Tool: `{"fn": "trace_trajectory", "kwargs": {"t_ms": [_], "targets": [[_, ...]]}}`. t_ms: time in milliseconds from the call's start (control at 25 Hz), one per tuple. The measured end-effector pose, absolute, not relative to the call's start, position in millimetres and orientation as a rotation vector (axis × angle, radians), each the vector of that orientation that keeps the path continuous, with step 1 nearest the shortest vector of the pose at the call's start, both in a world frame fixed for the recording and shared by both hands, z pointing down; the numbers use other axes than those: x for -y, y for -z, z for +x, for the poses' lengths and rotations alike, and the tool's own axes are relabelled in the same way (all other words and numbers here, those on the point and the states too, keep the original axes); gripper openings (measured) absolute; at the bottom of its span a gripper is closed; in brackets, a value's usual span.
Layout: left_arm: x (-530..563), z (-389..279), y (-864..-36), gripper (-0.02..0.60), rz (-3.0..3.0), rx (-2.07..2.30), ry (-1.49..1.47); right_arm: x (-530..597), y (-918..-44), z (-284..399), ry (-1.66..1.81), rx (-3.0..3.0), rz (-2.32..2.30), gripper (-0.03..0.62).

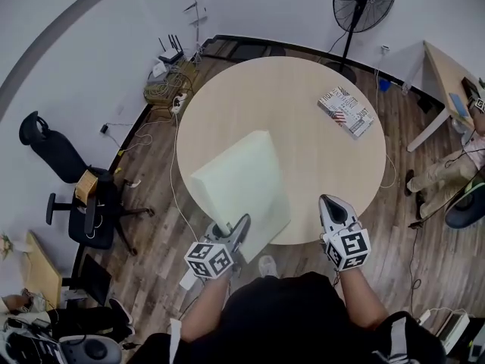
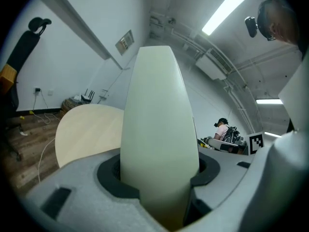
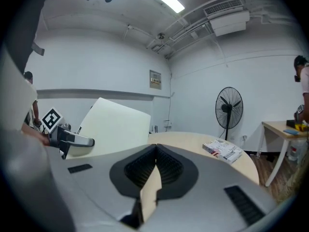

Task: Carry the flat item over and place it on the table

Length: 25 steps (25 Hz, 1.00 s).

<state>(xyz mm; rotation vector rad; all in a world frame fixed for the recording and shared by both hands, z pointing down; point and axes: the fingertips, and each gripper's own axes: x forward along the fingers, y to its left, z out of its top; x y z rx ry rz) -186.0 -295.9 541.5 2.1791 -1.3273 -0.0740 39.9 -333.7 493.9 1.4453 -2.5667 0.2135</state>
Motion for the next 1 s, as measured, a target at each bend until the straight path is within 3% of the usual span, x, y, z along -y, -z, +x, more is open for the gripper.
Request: {"fn": "trace_trajectory", "kwargs": {"t_ms": [1000], "targets": [[382.0, -106.2, -649.0, 0.242, 1.665, 0.868, 0.259, 405.4, -526.2, 112.8, -0.243, 2.497, 1.429, -0.002]]}}
